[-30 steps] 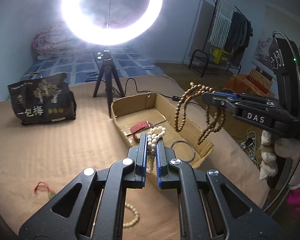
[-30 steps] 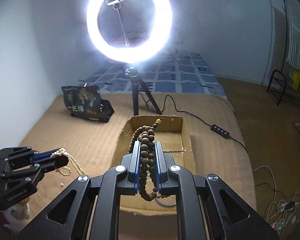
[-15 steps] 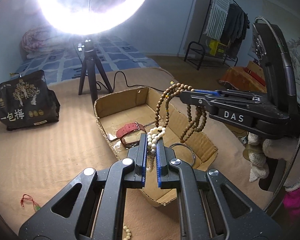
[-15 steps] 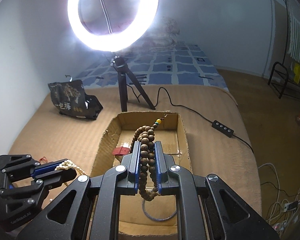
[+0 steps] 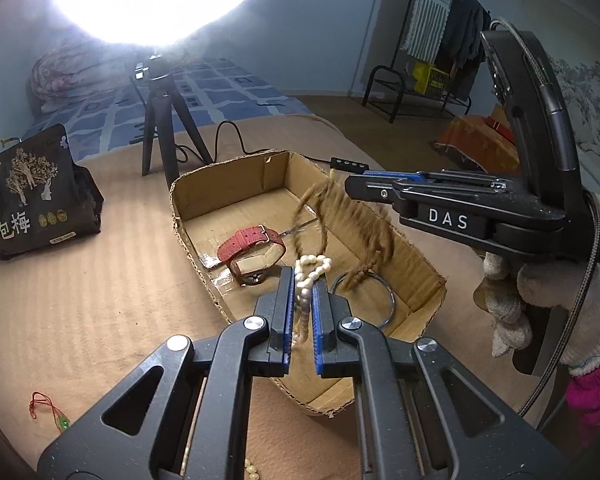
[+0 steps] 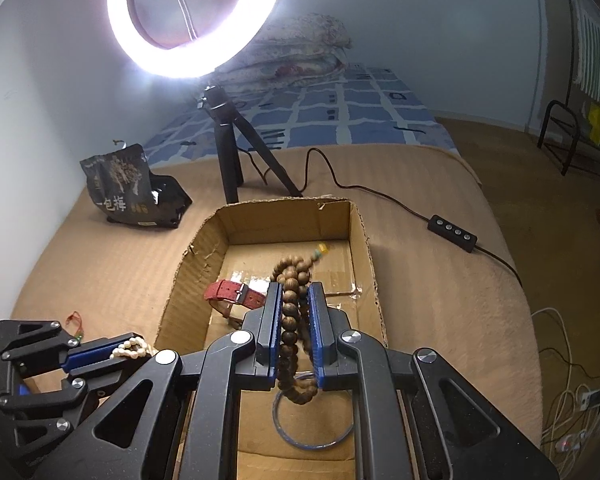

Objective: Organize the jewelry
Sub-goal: 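Carry the pearls and wooden beads into the cardboard box and release both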

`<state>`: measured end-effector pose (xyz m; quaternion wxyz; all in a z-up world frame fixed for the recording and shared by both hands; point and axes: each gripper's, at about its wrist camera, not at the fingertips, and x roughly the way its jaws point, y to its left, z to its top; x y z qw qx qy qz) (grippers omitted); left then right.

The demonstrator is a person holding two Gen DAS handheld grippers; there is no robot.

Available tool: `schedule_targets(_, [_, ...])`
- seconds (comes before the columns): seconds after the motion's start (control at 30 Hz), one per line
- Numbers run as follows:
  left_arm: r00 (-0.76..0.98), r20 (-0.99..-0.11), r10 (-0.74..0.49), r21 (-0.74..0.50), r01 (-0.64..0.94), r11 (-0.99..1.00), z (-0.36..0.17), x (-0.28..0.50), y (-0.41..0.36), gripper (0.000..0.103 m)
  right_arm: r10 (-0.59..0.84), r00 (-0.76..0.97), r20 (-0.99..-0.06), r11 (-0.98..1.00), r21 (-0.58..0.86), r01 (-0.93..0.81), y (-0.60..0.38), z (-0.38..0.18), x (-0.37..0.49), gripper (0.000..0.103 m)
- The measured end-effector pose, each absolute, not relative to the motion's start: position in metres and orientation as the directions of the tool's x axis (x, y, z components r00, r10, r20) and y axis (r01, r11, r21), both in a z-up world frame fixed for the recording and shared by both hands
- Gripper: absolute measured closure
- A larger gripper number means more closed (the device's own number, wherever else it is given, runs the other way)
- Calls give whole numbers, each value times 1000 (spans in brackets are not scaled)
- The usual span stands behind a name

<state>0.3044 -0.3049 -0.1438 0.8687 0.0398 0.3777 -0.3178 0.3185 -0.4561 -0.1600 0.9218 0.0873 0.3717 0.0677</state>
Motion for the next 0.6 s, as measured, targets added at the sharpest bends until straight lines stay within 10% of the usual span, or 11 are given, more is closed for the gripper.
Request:
schedule_targets(0.1, [511, -695, -506, -157, 579, 800, -147, 305, -306, 92, 175, 717, -675, 978, 204, -46, -456, -160, 318, 78])
schedule_targets(0.2, [508, -698, -505, -161, 575, 802, -149, 305, -305, 62, 163, 729, -665, 978, 207, -30, -459, -158, 316, 61])
schedule_targets(0.6, [529, -698, -483, -141, 560, 816, -144, 297, -295, 61, 112, 738, -666, 980, 199, 31, -465, -152, 306, 43])
